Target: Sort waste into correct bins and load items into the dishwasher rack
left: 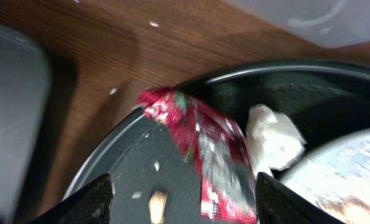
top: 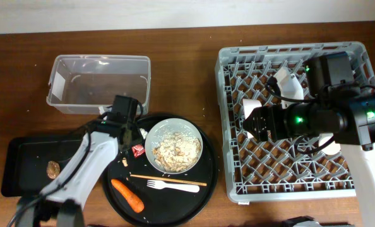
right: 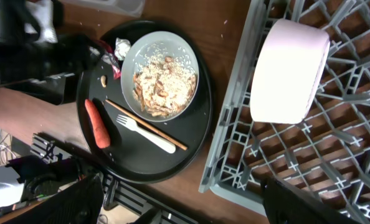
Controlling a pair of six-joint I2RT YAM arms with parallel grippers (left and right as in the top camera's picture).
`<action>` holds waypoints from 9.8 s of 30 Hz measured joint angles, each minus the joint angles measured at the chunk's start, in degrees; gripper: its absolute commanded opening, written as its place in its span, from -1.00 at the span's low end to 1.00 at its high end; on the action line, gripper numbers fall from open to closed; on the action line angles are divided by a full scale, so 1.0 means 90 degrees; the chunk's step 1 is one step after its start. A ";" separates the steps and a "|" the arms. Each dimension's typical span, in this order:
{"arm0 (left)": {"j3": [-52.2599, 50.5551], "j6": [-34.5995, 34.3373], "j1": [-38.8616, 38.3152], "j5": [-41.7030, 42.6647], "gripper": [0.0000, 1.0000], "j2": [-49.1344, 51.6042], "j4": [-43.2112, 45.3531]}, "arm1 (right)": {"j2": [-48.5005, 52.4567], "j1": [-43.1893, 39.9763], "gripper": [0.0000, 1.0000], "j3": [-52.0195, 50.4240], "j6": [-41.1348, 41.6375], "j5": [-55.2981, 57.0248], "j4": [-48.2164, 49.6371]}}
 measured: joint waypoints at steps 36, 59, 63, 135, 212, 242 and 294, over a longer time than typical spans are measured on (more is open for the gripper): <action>-0.1309 0.1523 0.0053 0.1205 -0.99 0.0197 0.2788 | 0.0005 0.0000 0.73 0.0000 0.0005 0.0270 -0.0078; 0.2820 0.2494 0.0821 0.1962 0.52 -0.0661 -0.3405 | 0.0002 0.0005 0.74 0.0000 0.0007 0.0289 -0.0134; 0.2244 0.1603 0.0112 0.1836 0.36 -0.0797 -0.4007 | 0.0002 0.0316 0.73 0.0000 0.0007 0.0347 -0.0226; 0.3189 0.2161 0.1683 0.1450 0.99 -0.2737 -0.4471 | 0.3383 0.5510 0.21 -0.2839 -0.1428 0.1518 0.3840; 0.3213 0.2161 0.1683 0.1450 0.99 -0.2742 -0.4401 | 0.2703 0.4782 -0.65 -0.4539 -0.1387 0.1936 0.5561; 0.3213 0.2161 0.1683 0.1450 0.99 -0.2742 -0.4403 | 0.2543 0.5768 -0.11 -0.3755 -0.1457 0.1163 0.4165; 0.3213 0.2161 0.1683 0.1433 0.99 -0.2742 -0.4422 | 0.2778 0.1826 0.07 -0.0811 0.1848 0.3781 0.2533</action>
